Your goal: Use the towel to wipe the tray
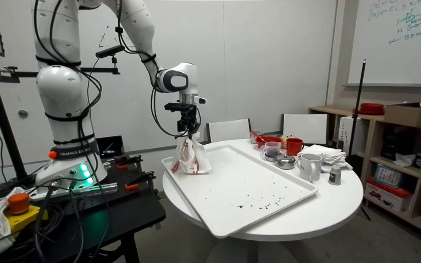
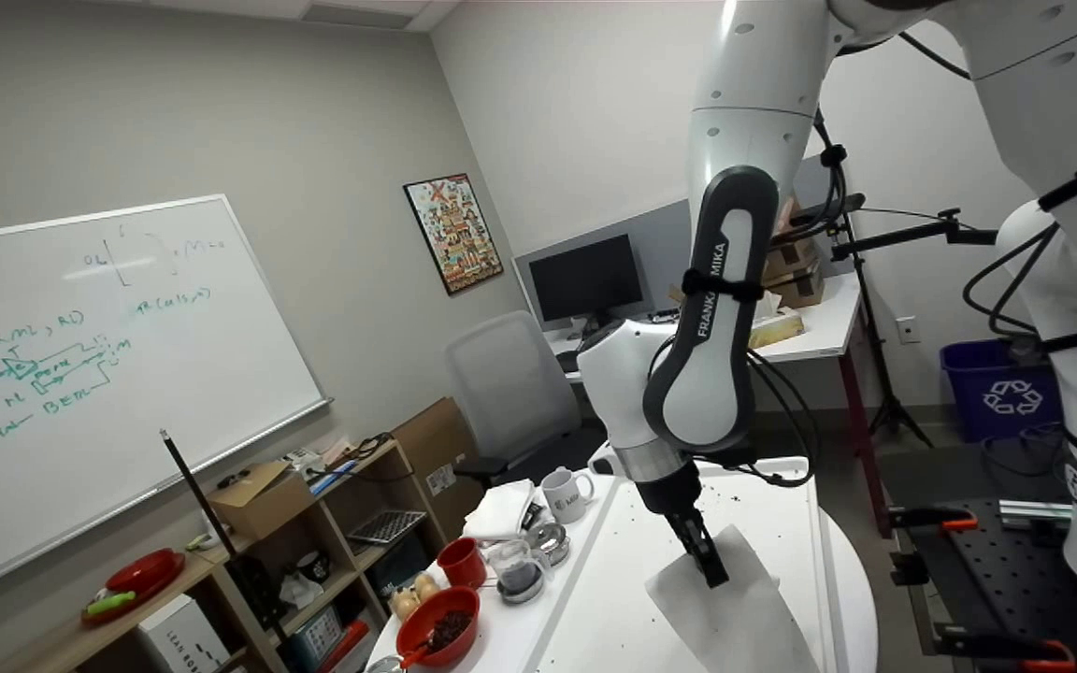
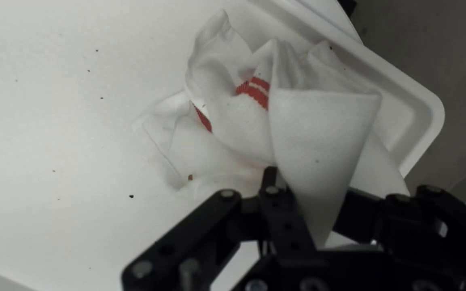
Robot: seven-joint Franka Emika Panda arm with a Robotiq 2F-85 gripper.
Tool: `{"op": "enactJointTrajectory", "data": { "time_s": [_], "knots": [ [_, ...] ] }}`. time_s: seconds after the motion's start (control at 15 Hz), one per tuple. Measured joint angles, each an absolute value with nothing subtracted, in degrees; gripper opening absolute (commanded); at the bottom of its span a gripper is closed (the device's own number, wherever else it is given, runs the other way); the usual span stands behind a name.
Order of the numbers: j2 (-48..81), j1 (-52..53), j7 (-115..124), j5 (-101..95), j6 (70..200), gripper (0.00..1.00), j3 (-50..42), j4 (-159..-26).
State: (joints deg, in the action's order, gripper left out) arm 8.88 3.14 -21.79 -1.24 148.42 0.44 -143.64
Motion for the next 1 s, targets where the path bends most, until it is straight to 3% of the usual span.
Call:
{"op": "enactJointTrajectory", "data": {
  "time_s": [0.47, 1.0],
  "knots": [
    [13.53, 7.95, -13.25, -22.08, 144.85, 0.07, 2.17, -137.61],
    [17.94, 9.01, -15.72, -22.77, 144.24, 0.06, 5.06, -128.30]
  ]
}}
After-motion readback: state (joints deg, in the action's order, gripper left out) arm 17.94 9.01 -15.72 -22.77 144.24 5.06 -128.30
